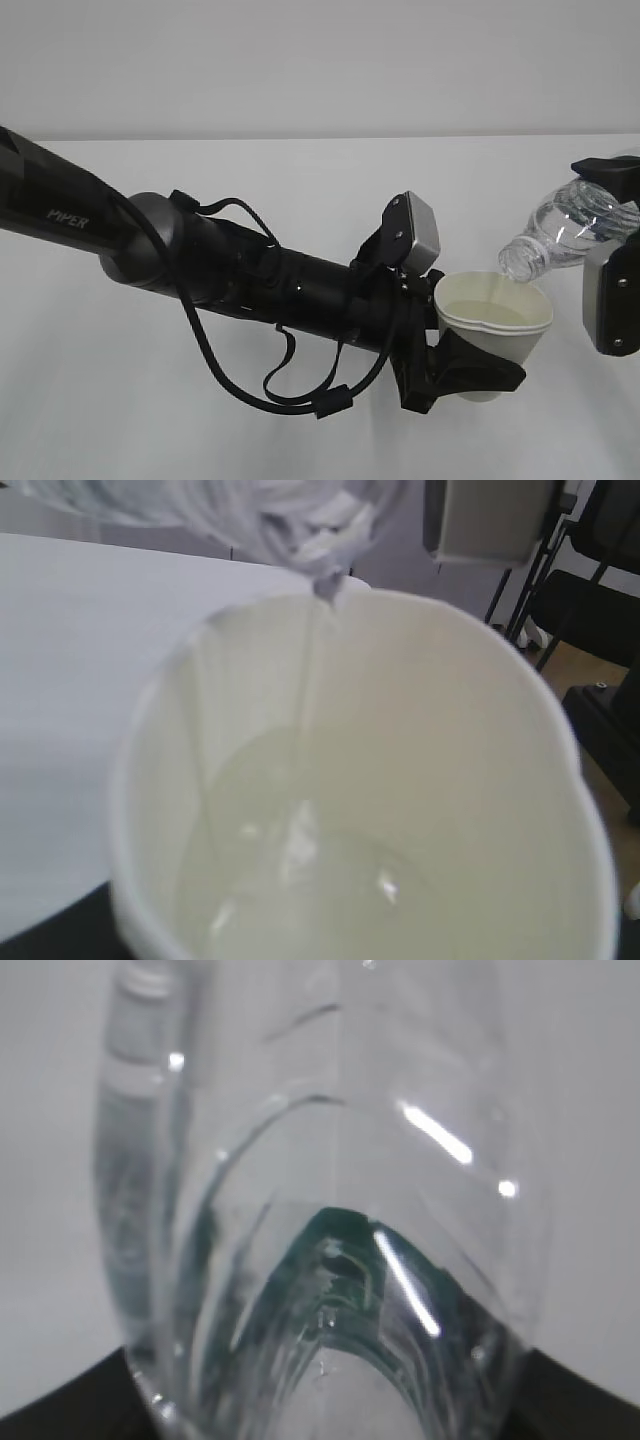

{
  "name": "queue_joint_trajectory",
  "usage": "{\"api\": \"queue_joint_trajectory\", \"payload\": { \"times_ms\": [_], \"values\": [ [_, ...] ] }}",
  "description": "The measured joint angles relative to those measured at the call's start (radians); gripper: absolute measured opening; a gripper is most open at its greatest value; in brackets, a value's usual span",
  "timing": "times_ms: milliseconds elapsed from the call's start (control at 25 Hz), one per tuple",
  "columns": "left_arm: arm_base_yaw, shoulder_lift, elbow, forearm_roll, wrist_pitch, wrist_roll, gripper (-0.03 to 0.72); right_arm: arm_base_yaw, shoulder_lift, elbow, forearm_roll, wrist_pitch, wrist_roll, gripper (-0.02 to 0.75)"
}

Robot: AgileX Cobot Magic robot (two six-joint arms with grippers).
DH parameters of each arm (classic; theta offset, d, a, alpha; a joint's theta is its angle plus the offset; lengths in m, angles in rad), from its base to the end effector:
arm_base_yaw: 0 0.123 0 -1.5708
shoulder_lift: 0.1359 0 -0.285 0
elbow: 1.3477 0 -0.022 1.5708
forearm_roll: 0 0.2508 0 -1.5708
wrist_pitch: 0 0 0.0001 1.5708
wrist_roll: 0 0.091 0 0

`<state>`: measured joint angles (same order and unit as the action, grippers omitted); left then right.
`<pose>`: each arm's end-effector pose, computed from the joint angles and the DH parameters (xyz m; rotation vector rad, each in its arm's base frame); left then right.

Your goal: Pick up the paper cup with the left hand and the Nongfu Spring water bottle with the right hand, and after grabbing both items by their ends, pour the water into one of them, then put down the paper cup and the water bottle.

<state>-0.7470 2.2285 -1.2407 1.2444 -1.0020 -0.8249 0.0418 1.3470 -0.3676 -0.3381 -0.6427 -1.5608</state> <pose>0.2632 -0.3427 0.1168 1.4274 1.4623 -1.2763 0.2343 0.0279 0.2010 -1.6819 1.0466 -1.0415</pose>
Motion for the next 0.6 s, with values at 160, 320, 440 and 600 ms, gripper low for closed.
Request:
{"api": "queue_joint_trajectory", "payload": {
  "times_ms": [160, 320, 440, 600],
  "values": [
    [0.000, 0.000, 0.000, 0.000, 0.000, 0.000, 0.435, 0.000, 0.000, 0.000, -0.006, 0.000, 0.000, 0.428],
    [0.000, 0.000, 0.000, 0.000, 0.000, 0.000, 0.435, 0.000, 0.000, 0.000, -0.006, 0.002, 0.000, 0.428],
    [0.000, 0.000, 0.000, 0.000, 0.000, 0.000, 0.435, 0.000, 0.000, 0.000, -0.006, 0.006, 0.000, 0.428],
    [0.000, 0.000, 0.000, 0.000, 0.000, 0.000, 0.435, 0.000, 0.000, 0.000, -0.008, 0.006, 0.000, 0.428]
  ]
}}
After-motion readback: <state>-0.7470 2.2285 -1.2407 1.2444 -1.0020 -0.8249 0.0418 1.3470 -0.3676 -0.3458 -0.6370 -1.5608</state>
